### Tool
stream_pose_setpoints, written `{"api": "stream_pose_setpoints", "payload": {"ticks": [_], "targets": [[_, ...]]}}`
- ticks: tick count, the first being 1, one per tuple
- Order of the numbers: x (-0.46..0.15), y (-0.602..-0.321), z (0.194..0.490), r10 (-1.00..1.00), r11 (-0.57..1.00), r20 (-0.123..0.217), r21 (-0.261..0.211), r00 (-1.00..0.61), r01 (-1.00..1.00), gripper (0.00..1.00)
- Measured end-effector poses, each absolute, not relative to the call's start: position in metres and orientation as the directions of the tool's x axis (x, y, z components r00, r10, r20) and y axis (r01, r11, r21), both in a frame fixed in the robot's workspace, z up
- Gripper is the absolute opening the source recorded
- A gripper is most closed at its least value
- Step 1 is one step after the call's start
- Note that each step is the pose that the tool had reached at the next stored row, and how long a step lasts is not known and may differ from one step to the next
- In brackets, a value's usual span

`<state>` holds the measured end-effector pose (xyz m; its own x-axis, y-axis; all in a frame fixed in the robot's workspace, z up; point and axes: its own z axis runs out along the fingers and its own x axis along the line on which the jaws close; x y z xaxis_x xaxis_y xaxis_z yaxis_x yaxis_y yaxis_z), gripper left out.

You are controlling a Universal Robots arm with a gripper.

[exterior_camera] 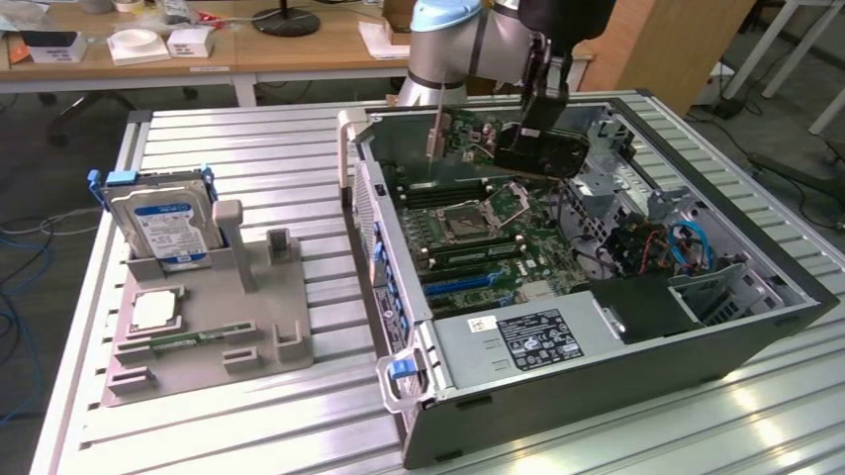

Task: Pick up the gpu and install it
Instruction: 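Insert the gpu into the slot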

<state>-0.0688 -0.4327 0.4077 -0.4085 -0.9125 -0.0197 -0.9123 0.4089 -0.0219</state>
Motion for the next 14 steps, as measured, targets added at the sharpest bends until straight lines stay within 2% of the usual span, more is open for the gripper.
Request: {"api": "stream_pose_setpoints", "payload": {"ticks": [14], "targets": [[-0.0688, -0.4327, 0.4051, -0.986, 0.166, -0.02, -0.022, -0.166, -0.986, 0.26]]}}
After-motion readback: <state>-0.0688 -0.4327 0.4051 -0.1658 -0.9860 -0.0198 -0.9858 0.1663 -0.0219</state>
